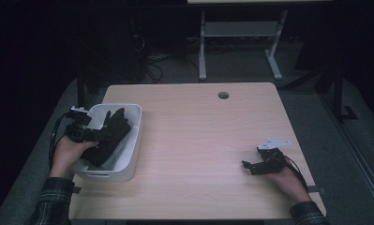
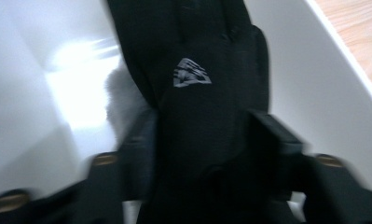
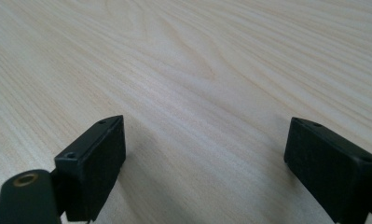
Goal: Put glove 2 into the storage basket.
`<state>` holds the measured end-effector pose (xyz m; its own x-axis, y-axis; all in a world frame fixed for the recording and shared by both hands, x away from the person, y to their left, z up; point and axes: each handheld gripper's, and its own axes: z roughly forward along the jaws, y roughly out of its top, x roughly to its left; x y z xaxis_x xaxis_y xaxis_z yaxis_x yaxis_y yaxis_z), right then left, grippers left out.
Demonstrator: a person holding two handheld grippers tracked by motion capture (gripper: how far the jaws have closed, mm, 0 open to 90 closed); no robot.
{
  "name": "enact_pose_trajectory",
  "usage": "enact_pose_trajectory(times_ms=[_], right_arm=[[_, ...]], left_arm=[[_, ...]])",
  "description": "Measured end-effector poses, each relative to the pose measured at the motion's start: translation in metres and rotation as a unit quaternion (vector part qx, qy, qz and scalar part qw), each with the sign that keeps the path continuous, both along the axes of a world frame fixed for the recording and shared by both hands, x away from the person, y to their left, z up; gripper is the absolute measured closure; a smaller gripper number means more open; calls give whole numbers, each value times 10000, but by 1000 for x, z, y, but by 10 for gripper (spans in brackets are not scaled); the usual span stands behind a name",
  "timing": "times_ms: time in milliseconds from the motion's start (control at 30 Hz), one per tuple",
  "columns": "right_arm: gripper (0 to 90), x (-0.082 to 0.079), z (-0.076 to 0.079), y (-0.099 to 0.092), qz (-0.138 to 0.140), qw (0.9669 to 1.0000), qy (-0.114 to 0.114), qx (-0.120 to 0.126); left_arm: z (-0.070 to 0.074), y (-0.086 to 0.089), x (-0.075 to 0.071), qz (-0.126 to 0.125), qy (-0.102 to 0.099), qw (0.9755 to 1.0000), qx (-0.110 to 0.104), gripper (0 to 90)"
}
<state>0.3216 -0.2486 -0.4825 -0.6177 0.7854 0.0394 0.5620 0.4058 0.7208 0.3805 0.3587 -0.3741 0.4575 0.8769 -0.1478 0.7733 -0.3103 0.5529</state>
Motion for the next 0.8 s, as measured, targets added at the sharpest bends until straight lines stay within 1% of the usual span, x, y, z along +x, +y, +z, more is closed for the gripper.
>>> enact_pose_trajectory(times_ms=[33,100,167,200,267,333,400,467,533,567,633,700,800], right_arm=[[123,0,0,0,1,10000,0,0],[123,0,0,0,0,10000,1,0],[123,0,0,0,0,10000,1,0],[123,0,0,0,-17,10000,9,24],[123,0,0,0,-14,10000,-12,15],[123,0,0,0,-14,10000,-15,13],[123,0,0,0,-25,10000,-1,12],[123,-1,0,0,-31,10000,17,22],[123,-1,0,0,-23,10000,13,11],[123,-1,0,0,-28,10000,16,21],[123,-1,0,0,-23,10000,12,12],[123,-1,0,0,-22,10000,12,12],[123,-1,0,0,-28,10000,16,19]], left_arm=[[0,0,0,10,-46,10000,41,340],[2,-1,0,35,-205,9998,39,265],[5,-2,-1,44,-366,9993,16,216],[7,-3,-1,49,-410,9991,10,200],[10,-4,-1,57,-482,9988,-33,185],[13,-8,-2,-31,-545,9985,-48,183],[16,-14,-4,-109,-621,9979,-133,181],[18,-21,-5,-224,-680,9973,-136,180],[20,-31,-6,-335,-726,9966,-202,179],[22,-38,-7,-429,-763,9959,-221,180],[23,-46,-8,-509,-816,9950,-285,179],[25,-57,-10,-621,-870,9935,-390,179],[26,-75,-13,-827,-946,9909,-480,179]])
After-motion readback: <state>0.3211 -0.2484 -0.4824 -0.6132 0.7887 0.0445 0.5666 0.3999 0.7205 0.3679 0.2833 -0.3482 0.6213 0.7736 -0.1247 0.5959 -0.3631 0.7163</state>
